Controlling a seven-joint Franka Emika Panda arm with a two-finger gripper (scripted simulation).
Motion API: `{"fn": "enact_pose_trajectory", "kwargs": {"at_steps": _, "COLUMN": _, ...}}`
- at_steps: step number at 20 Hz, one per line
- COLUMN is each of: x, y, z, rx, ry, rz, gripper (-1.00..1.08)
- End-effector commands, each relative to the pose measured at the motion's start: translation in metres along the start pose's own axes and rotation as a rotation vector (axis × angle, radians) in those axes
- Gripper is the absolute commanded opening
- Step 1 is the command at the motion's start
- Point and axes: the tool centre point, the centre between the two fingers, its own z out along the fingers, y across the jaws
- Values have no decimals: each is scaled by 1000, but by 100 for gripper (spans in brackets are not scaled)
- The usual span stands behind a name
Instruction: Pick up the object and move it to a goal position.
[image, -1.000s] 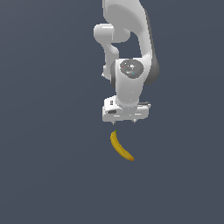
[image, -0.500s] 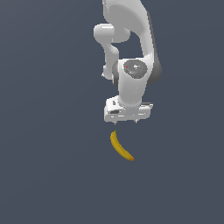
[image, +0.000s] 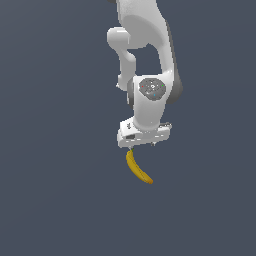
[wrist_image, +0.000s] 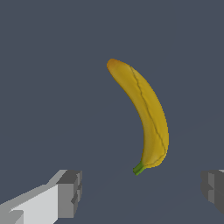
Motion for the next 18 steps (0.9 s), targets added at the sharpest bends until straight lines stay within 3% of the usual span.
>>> {"fn": "enact_pose_trajectory", "kwargs": {"at_steps": 1, "x": 7, "y": 4, "z": 9, "rx": -1, "ry": 2, "rz": -40, "gripper": 100}}
{"fn": "enact_pose_trajectory", "kwargs": {"at_steps": 10, "x": 33, "y": 21, "z": 47, "rx": -1, "ry": 12, "rz": -195, "gripper": 100}}
{"fn": "enact_pose_trajectory", "kwargs": {"at_steps": 18, "x": 41, "y": 27, "z": 61, "rx": 0, "ry": 16, "rz": -246, "gripper": 100}}
